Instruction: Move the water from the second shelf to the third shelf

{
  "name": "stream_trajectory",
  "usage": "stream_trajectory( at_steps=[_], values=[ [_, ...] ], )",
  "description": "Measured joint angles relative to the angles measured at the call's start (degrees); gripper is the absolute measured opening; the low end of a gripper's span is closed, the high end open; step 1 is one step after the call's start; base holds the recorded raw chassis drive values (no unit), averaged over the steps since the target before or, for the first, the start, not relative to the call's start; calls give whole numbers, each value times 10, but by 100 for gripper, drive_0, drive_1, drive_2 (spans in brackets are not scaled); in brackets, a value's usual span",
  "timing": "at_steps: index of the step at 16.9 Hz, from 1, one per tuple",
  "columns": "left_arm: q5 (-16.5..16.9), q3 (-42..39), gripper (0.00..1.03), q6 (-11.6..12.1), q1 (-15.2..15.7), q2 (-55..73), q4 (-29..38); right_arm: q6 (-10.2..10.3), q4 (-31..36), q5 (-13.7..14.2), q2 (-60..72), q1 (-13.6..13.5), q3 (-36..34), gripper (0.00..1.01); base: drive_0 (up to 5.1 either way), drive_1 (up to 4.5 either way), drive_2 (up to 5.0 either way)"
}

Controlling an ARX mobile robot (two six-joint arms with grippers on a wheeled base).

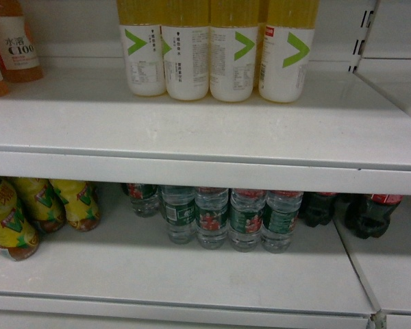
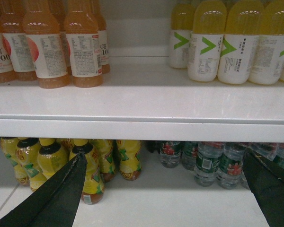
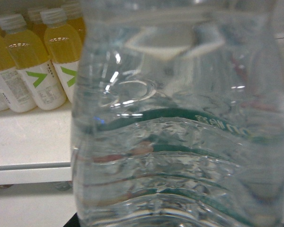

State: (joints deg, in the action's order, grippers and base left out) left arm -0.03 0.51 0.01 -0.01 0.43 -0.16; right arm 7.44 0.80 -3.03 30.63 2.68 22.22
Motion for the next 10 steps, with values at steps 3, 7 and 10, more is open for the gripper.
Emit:
stream_trajectory(
  at_steps=[3, 7, 10],
  values=[
    [0, 0, 98, 0, 0, 0, 0, 0, -3, 2, 0, 1, 0, 43, -402, 213, 213],
    [0, 0, 98, 0, 0, 0, 0, 0, 0, 2, 0, 1, 0, 43, -413, 248, 248],
    [0, 0, 98, 0, 0, 0, 0, 0, 0, 2, 0, 1, 0, 43, -437, 233, 233]
  ],
)
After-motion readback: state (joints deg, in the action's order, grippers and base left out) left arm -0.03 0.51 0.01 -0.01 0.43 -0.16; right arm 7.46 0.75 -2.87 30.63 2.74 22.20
